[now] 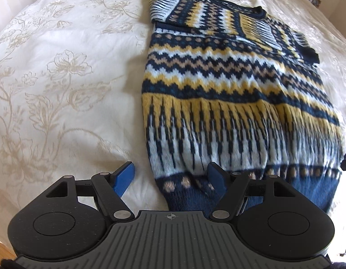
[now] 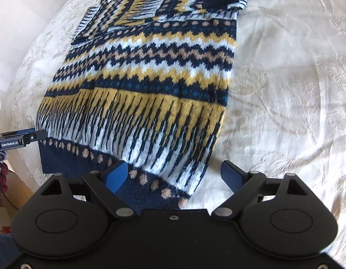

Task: Fold small clothes
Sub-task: 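Position both open tools at the hem edge ready to grasp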

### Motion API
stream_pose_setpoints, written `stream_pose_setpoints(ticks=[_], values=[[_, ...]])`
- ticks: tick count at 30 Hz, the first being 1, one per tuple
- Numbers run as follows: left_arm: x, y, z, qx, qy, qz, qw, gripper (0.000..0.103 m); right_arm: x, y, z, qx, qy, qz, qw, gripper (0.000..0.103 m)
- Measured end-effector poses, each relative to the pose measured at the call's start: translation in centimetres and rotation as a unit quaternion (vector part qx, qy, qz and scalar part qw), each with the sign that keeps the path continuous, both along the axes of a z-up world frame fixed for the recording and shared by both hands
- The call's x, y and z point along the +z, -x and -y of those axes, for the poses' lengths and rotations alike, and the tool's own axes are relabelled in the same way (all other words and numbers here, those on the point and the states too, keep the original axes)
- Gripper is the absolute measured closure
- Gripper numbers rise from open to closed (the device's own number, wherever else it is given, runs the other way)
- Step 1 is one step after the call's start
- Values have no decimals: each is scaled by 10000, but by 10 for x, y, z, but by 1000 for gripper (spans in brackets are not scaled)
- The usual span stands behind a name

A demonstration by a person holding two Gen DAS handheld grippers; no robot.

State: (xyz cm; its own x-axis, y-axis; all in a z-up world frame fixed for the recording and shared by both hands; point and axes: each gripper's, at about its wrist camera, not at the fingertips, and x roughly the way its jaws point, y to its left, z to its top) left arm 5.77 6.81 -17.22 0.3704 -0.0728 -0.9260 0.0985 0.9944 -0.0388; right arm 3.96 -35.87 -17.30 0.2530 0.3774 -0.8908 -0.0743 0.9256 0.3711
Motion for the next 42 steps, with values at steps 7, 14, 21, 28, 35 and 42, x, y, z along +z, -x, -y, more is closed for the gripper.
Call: stream_pose_setpoints(ticks=[7,14,21,28,35,42], values=[[-5,11,6,-103,-19,-47,9999,33,-10,15,-9,240,-74,-148,9996,11],[-12,11,4,-164,14,-110,9998,31,-17,20,-9,207,-231,-221,9993,10],[-22,2,5,-171,69,-216,9996,27,-25,17,-12,192,-381,-208,9989,5],[-30,-2,6,-174,95,-272,9994,24,-33,12,-11,79,-533,-250,9982,3],[-31,-1,4,-121,167,-258,9995,23,-36,13,-11,40,-620,-229,9978,0],[-32,-3,5,-63,185,-312,9993,23,-38,13,-13,8,-637,-238,9977,0]])
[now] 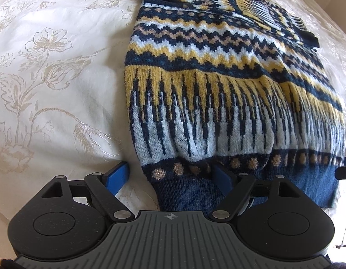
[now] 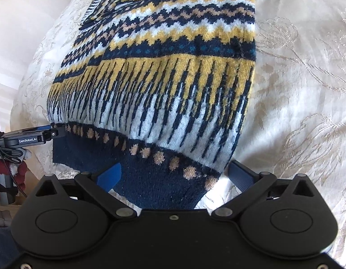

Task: Fold small clothes
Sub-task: 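Position both open tools at the hem edge ready to grasp, then close both tools on the navy ribbed hem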

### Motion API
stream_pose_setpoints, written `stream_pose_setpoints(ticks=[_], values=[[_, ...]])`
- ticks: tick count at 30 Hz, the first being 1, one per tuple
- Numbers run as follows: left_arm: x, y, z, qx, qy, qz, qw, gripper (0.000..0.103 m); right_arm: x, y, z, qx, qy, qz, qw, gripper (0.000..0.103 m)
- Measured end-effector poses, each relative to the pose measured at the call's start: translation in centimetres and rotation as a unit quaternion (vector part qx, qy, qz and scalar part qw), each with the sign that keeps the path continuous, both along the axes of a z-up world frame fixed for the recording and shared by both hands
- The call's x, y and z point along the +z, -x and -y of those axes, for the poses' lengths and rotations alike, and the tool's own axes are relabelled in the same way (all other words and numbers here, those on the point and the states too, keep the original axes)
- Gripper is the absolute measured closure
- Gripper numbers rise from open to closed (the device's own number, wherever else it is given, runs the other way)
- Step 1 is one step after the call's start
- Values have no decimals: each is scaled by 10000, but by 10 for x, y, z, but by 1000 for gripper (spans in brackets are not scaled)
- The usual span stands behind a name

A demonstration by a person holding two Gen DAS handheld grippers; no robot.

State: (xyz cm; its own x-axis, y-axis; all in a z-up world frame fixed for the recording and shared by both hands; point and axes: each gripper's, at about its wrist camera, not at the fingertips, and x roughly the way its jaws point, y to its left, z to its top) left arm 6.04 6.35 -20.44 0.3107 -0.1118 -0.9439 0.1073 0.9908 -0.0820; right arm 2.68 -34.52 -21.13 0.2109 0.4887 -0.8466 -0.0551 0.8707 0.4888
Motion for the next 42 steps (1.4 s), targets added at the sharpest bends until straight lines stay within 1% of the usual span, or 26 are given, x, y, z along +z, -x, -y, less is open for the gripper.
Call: stream_pose_setpoints(ticks=[4,6,8,9,11,12,13,15,16,17,18,19,20,21,23,27,31,36,42], values=[[1,-2,1,11,29,-25,10000,23,0,-1,0,-4,-15,-22,10000,0],[3,-1,0,37,80,-22,10000,26,1,0,1,4,-3,-16,10000,3],[6,1,-3,73,204,-32,9998,36,2,1,2,-7,11,-16,10000,10],[7,3,-5,83,266,-35,9996,38,3,2,4,-25,-3,-18,10000,13],[9,5,-5,91,350,-46,9993,47,4,3,7,-70,-18,-31,10000,25],[10,7,-5,89,383,-56,9992,49,4,4,9,-91,-48,-48,9999,27],[10,9,-4,82,412,-73,9991,52,4,4,10,-114,-74,-69,9999,32],[10,12,-4,51,456,-105,9989,56,3,5,13,-164,-121,-100,9997,36],[9,12,-3,36,475,-137,9988,60,3,5,13,-189,-129,-119,9997,40],[9,12,-4,30,508,-171,9986,64,2,5,13,-215,-138,-151,9996,47],[9,12,-5,40,546,-192,9983,68,2,5,14,-246,-168,-192,9994,51],[9,11,-6,55,606,-210,9979,77,1,5,14,-283,-233,-234,9991,63],[10,11,-6,70,690,-233,9973,87,0,5,15,-330,-296,-278,9986,78],[12,10,-7,89,767,-232,9967,89,0,5,15,-372,-364,-319,9981,86],[19,10,-9,129,851,-188,9961,92,4,6,15,-415,-428,-268,9979,89],[41,11,-11,151,1070,-14,9941,93,23,7,19,-542,-731,-79,9958,90],[66,6,-15,234,1330,243,9905,93,46,3,28,-722,-961,178,9926,91],[96,-14,-18,354,1562,669,9848,93,70,-14,41,-1020,-1183,549,9862,91],[121,-57,-22,572,1799,1205,9746,93,88,-47,53,-1464,-1381,939,9750,91]])
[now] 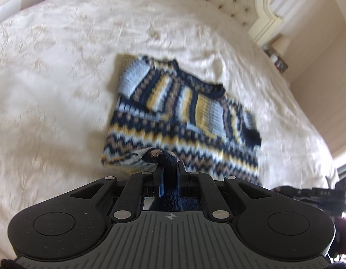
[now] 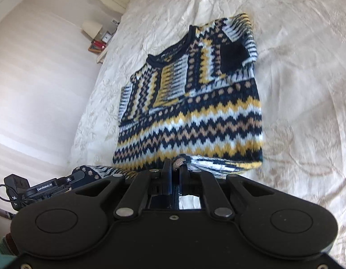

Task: Fold small clothes
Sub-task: 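Close both tools on the navy ribbed hem, then lift the hem with both tools and fold it over toward the collar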

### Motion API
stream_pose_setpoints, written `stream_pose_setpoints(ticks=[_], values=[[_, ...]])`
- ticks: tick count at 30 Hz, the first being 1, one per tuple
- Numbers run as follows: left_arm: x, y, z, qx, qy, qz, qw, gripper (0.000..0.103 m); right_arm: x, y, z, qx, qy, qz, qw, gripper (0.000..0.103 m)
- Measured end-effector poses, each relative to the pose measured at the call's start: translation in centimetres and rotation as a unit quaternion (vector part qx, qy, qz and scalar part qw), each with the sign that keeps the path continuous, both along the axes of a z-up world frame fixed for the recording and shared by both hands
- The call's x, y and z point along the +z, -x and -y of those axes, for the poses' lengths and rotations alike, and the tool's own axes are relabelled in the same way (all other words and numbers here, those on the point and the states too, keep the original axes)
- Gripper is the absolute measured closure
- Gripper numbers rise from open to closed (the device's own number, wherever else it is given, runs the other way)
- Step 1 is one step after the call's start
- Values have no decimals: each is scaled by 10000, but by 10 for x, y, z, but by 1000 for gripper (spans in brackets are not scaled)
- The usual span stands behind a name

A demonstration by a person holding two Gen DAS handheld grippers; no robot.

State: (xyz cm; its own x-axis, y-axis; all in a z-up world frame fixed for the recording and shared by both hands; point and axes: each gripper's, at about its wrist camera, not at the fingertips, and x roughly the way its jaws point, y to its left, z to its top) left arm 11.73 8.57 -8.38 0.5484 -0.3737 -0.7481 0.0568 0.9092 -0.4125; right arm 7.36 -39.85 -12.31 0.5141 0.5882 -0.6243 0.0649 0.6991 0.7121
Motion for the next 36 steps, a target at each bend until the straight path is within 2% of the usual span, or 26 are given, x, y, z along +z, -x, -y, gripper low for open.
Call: stream_pose_setpoints(ticks=[9,16,24,30,36], values=[[12,-83,4,143,232,544,9982,93,12,-71,16,-682,-195,409,9966,91],[1,-146,16,-40,47,680,9977,93,1,-136,24,-1025,-94,422,9938,91],[-36,-209,28,-95,-248,427,9987,93,-35,-199,27,-1194,183,27,9927,91],[-63,-240,33,-133,-568,142,9982,91,-55,-225,28,-1204,357,-205,9919,90],[-74,-255,25,146,-474,-50,9988,83,-63,-236,28,-1289,372,-306,9905,86]])
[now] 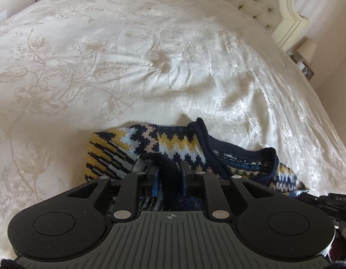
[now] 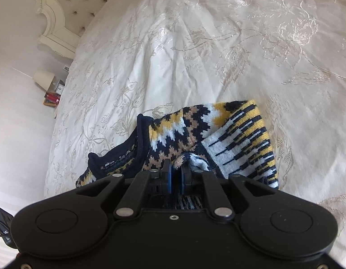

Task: Fold small clothes
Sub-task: 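Lift the hem with both tools and fold it over toward the collar, then lay the hem down on the sweater and open both tools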

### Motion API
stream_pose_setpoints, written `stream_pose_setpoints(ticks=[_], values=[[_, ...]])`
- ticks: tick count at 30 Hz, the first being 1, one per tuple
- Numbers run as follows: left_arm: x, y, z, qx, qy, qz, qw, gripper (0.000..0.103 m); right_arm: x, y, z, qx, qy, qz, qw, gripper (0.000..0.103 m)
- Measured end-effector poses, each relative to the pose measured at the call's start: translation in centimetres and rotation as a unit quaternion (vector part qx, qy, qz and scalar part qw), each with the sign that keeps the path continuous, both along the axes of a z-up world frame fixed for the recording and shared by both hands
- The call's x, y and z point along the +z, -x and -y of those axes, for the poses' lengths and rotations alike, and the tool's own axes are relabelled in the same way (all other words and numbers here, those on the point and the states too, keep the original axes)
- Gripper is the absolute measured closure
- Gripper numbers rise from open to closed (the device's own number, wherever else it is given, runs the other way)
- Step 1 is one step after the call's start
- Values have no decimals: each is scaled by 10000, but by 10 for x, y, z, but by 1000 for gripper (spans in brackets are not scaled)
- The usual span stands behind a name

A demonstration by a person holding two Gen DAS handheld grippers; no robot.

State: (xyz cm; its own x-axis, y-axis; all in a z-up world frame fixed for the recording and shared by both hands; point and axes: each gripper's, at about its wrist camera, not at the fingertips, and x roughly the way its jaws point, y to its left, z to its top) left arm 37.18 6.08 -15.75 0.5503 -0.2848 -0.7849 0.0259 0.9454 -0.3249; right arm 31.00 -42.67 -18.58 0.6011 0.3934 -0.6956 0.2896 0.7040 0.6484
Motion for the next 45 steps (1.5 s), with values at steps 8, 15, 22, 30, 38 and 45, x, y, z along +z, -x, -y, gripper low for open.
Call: stream_pose_setpoints(ticks=[8,15,22,30,38,45], values=[[15,-4,-14,281,-51,268,9992,75,10,11,6,-282,143,325,9990,44],[26,8,-18,132,-215,320,9992,71,26,13,11,-109,450,465,9978,44],[5,35,6,-639,-738,-2,9952,68,21,15,-6,431,975,257,9940,44],[-28,39,18,-1095,-1571,-343,9809,68,8,9,-17,869,1560,18,9839,44],[-34,38,25,-1302,-1836,-322,9738,66,0,-5,-21,1086,1638,-52,9805,42],[-31,39,23,-1315,-1784,-326,9746,66,12,-15,-43,1699,2160,33,9615,93]])
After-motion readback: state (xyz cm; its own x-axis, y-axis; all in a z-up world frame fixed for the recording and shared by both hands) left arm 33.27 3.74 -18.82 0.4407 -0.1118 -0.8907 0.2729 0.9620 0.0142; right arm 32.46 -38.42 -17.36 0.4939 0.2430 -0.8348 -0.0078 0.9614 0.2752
